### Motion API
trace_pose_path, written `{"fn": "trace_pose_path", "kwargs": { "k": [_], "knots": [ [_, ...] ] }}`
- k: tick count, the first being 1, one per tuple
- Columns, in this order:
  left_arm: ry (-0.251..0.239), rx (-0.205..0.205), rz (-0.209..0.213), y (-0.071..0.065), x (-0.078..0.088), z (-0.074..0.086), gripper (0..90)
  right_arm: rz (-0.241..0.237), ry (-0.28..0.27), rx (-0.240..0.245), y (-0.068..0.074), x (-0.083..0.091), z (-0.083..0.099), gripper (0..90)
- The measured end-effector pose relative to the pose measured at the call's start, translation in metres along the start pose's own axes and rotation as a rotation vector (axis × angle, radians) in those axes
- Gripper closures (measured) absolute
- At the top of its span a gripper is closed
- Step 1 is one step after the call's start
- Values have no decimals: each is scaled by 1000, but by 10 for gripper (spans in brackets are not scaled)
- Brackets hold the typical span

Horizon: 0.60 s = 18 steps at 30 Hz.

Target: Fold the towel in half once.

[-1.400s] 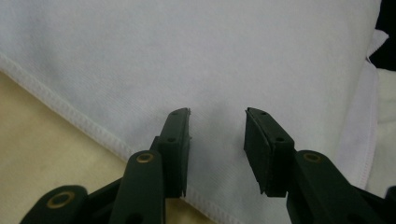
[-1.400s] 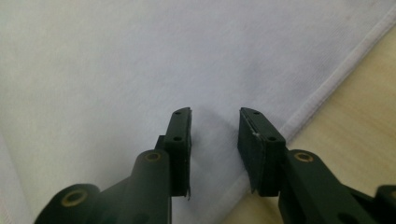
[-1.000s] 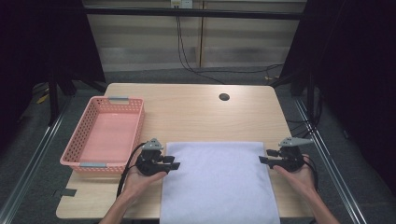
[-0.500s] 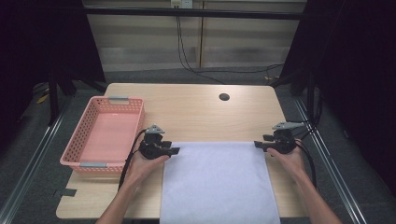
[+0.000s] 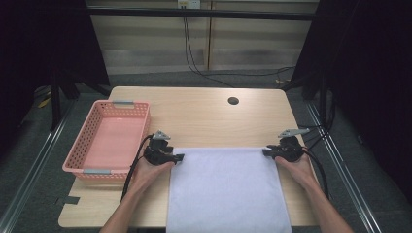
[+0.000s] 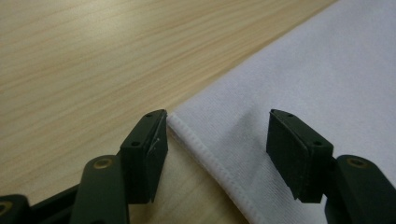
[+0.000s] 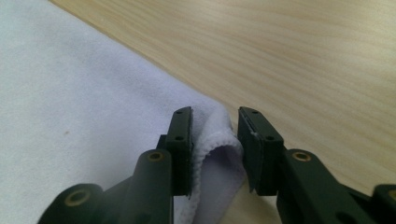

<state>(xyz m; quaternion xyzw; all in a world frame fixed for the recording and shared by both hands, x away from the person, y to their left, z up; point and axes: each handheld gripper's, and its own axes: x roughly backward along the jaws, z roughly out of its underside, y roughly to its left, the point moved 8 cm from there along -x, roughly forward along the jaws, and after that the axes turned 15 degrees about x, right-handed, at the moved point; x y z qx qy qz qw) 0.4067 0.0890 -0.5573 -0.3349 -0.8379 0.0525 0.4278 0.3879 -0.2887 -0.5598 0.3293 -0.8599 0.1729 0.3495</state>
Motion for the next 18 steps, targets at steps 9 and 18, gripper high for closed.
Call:
{"fn": "trace_pose_path", "kwargs": {
  "k": [9,18],
  "knots": [
    [-23,-73,-25,3,-8,-6,378,-10,4,2,1,1,1,732],
    [60,-97,91,-15,-7,0,807,-22,7,-9,1,2,1,755]
  ]
}}
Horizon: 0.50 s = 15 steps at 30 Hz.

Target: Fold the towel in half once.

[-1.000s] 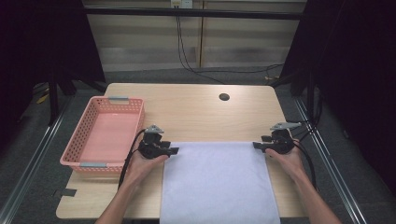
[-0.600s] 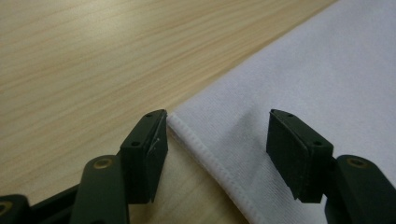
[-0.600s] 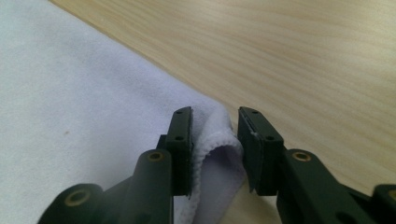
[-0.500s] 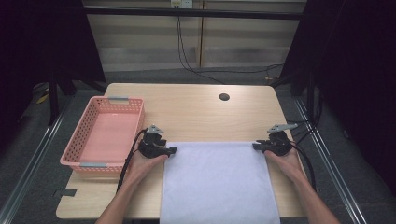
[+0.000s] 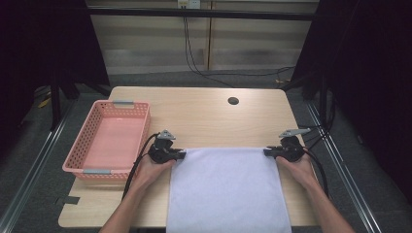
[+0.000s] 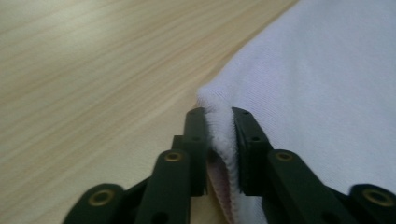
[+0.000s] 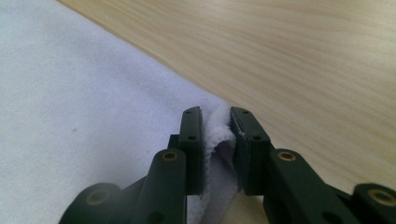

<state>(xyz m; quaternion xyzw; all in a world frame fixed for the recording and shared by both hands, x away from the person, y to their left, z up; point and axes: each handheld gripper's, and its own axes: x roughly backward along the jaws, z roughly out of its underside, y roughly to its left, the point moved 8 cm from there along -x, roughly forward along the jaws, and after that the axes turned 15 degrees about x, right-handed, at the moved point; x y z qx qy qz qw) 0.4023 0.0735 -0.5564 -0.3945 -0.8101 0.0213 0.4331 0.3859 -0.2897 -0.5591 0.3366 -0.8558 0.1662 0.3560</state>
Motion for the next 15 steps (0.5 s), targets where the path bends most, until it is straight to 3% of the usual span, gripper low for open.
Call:
{"fn": "trace_pose_path", "kwargs": {
  "k": [1,5,8,10,12,15],
  "knots": [
    [8,-14,1,-1,1,0,812,-1,1,-5,0,1,0,771],
    [-12,-4,24,-6,8,-3,815,-19,-38,-19,-2,9,-4,818],
    [-49,8,53,-9,16,-9,818,-20,-65,-7,-5,19,-8,839],
    [-66,-7,70,-11,21,-14,824,-21,-88,-13,-5,26,-12,850],
    [-103,-13,74,-13,27,-19,825,-23,-102,0,-4,29,-16,852],
    [-80,-42,50,-13,29,-25,823,-21,-129,5,-6,34,-24,852]
  ]
}}
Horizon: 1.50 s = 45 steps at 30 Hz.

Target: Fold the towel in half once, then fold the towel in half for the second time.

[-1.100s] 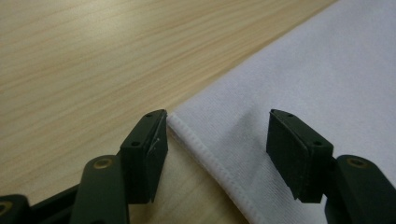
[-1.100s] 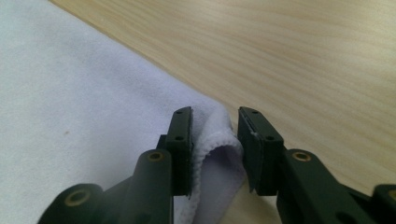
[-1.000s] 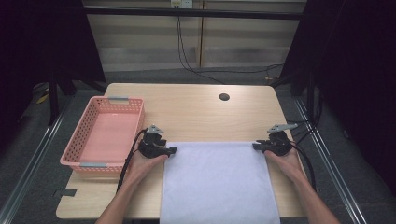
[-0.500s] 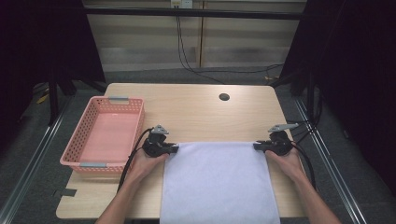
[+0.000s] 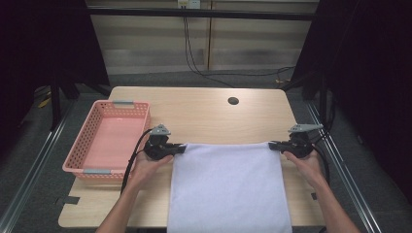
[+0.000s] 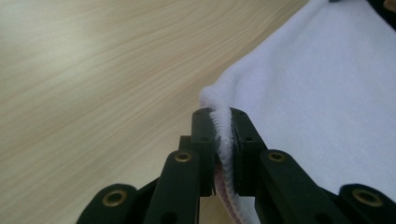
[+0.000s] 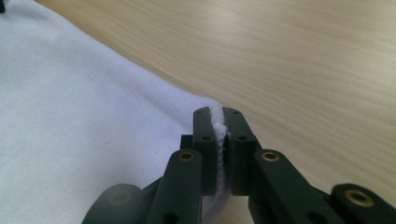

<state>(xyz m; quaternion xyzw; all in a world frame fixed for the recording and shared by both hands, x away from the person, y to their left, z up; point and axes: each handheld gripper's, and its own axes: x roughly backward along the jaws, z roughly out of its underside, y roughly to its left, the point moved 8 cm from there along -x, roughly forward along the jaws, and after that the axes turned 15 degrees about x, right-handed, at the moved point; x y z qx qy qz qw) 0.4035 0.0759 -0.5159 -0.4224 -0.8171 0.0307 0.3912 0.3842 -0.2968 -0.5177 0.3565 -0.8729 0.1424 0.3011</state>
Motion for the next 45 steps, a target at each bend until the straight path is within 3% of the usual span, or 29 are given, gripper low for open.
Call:
{"fn": "trace_pose_path", "kwargs": {
  "k": [4,10,17,21,24,25,30,35,40,45],
  "knots": [
    [-38,12,4,0,8,-16,823,15,-52,-15,-9,6,-17,853],
    [-74,21,16,-4,17,-38,824,32,-101,1,-22,13,-43,853],
    [-141,62,20,8,19,-69,825,52,-118,-7,-34,18,-60,857],
    [-135,29,-27,14,20,-85,826,70,-123,-8,-42,17,-69,857],
    [-176,61,-35,20,24,-99,827,75,-123,-5,-46,14,-78,858],
    [-187,71,-35,21,24,-101,827,78,-126,0,-48,13,-82,859],
    [-185,46,-53,23,27,-109,826,78,-148,-8,-57,11,-93,860],
    [-207,59,-15,23,31,-117,826,73,-152,-14,-66,10,-97,860],
    [-251,81,-15,22,36,-124,825,82,-169,-15,-71,14,-112,861],
    [-259,60,-14,11,40,-114,825,67,-182,1,-61,18,-112,862]
  ]
}}
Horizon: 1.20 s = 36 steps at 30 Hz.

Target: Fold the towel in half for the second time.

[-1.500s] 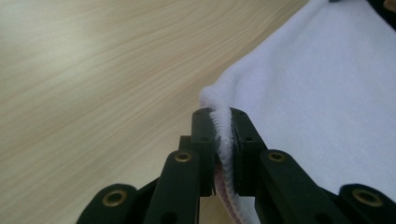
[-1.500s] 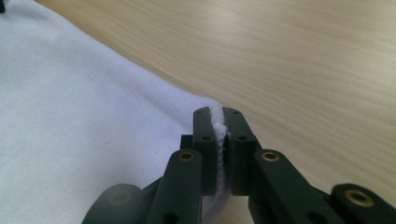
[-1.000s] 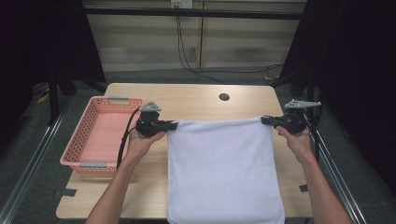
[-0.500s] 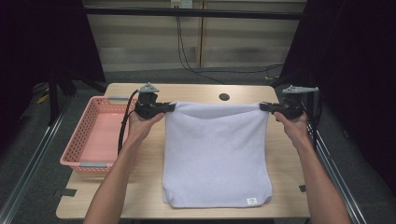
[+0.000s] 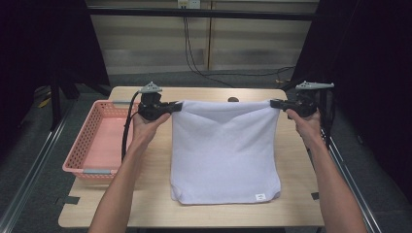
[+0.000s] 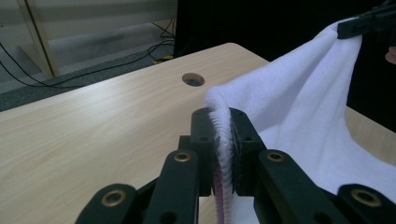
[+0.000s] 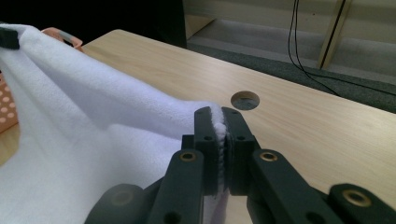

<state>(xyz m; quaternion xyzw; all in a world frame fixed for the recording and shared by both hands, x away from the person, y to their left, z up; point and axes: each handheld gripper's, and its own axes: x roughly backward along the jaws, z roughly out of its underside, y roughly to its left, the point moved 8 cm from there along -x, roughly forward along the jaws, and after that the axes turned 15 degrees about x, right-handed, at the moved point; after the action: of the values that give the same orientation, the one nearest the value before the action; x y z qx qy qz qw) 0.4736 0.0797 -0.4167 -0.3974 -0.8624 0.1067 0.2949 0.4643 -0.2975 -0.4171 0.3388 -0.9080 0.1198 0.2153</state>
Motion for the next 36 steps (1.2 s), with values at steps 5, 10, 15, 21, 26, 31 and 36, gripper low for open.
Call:
{"fn": "trace_pose_path", "kwargs": {
  "k": [5,10,15,21,26,31,36],
  "knots": [
    [5,-36,22,-16,15,15,824,-39,-51,-4,19,21,5,862],
    [0,-54,32,-28,30,26,824,-64,-65,23,37,45,9,861],
    [47,-83,60,-47,50,58,822,-90,-49,63,58,61,21,860],
    [99,-47,107,-55,61,110,820,-147,-34,47,93,73,68,859],
    [169,-37,118,-59,67,142,814,-172,26,55,116,88,95,852],
    [241,-39,141,-65,70,176,804,-203,58,53,136,92,122,794],
    [314,-62,152,-69,74,200,766,-250,96,28,154,98,148,771]
  ]
}}
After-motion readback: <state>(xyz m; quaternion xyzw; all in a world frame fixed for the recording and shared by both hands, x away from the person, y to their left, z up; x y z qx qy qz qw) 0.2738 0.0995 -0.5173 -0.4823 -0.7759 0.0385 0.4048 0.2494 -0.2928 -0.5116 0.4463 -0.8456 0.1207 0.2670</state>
